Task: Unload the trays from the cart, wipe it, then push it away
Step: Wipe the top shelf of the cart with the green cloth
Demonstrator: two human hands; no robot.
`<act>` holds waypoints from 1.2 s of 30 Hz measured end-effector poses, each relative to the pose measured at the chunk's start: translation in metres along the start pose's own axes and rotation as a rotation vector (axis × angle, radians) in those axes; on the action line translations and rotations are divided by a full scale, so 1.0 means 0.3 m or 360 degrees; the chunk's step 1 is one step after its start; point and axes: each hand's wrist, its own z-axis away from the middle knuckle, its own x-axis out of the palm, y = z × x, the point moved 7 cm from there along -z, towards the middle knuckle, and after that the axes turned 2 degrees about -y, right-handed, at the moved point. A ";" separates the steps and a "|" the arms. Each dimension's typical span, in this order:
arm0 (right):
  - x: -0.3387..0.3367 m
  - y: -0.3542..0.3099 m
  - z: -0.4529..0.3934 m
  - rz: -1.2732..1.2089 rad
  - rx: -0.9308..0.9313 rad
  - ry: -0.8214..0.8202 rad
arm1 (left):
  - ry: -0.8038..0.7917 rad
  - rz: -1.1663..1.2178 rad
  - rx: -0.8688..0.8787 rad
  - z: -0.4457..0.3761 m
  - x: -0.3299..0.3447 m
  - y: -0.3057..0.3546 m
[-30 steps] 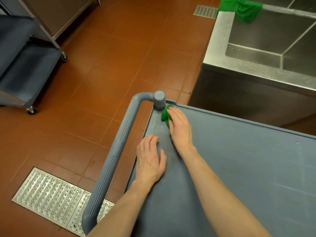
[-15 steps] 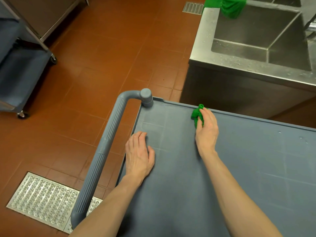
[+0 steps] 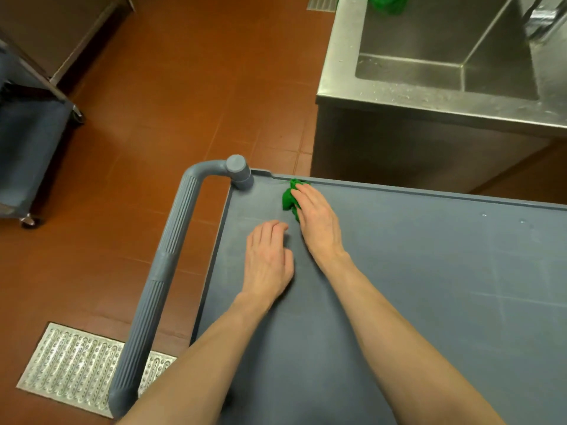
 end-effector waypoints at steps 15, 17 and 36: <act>-0.545 0.731 0.295 0.0061 0.0643 0.0663 | -0.0191 -0.0203 0.0028 -0.059 0.141 0.125; -0.582 0.784 0.321 0.0060 0.0734 0.0721 | -0.0180 -0.0224 -0.0049 -0.076 0.144 0.157; -0.590 0.716 0.281 0.0130 0.0175 0.0336 | -0.0052 0.0038 -0.0093 -0.195 0.482 0.824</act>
